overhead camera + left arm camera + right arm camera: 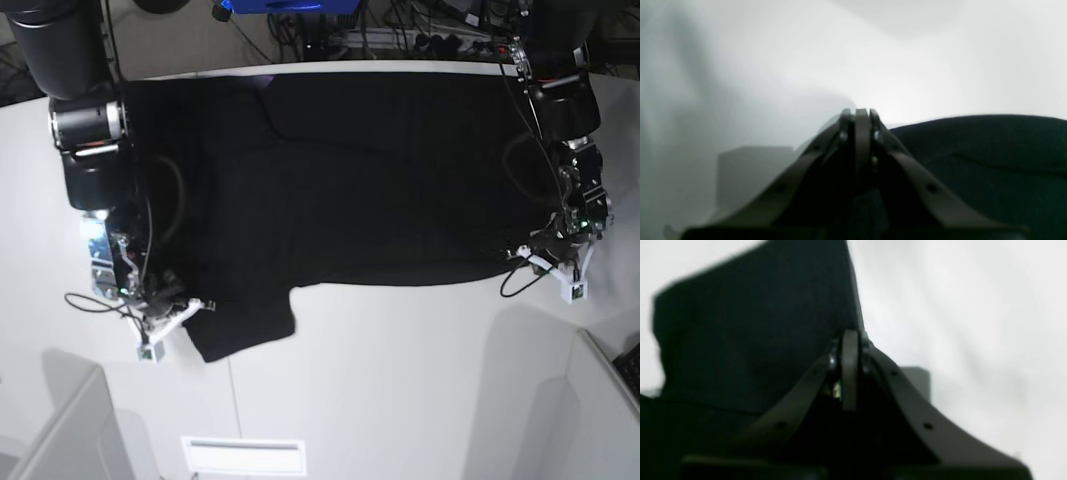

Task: Fold the T-shirt properly
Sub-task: 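Fold the hem over toward the collar with both grippers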

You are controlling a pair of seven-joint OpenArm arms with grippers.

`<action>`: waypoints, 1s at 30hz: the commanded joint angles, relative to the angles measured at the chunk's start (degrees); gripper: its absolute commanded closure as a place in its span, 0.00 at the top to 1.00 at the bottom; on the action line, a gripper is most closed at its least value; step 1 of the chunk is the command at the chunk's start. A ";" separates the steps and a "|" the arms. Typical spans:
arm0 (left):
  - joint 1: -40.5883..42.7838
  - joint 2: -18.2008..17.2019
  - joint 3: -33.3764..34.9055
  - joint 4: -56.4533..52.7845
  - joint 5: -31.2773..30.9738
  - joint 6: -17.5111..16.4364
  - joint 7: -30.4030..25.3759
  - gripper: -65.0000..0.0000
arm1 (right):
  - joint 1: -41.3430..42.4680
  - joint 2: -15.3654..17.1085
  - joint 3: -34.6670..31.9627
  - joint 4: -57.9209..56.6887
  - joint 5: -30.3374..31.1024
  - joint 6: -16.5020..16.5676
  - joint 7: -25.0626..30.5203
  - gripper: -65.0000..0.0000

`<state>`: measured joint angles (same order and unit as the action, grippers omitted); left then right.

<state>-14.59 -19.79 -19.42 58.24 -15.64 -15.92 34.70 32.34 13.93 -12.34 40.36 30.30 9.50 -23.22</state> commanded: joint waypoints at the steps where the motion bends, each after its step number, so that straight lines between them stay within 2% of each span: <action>1: -0.75 -0.74 -0.23 2.38 -0.32 0.05 -0.98 0.00 | 2.17 0.62 1.13 2.15 0.33 0.13 0.67 0.00; 5: 2.41 -0.21 -3.04 9.59 -0.32 0.05 -0.54 0.00 | 0.50 0.97 2.62 6.81 0.33 0.13 -0.91 0.00; 9: 2.68 1.20 -5.85 14.77 -0.32 0.05 5.17 0.00 | -1.17 1.06 4.91 10.76 0.24 0.13 -3.11 0.00; 13: 4.26 1.29 -6.03 18.99 -0.32 -0.03 7.46 0.00 | -2.84 1.14 6.05 14.10 0.24 0.13 -4.78 0.00; 21: 9.27 1.46 -6.29 26.55 -0.58 -0.03 7.63 0.00 | -6.10 1.85 5.96 18.94 0.24 0.13 -6.54 0.00; 27: 15.51 1.20 -10.60 31.74 -14.47 -0.03 7.63 0.00 | -9.79 1.85 7.28 23.69 0.24 -0.05 -7.68 0.00; 30: 17.62 1.20 -10.95 34.03 -16.32 -0.03 7.63 0.00 | -11.72 1.41 10.89 26.50 0.24 -1.63 -9.35 0.00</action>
<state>3.90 -17.63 -29.95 90.98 -31.22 -15.57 43.62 18.74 14.46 -1.83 65.76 30.13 7.62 -33.98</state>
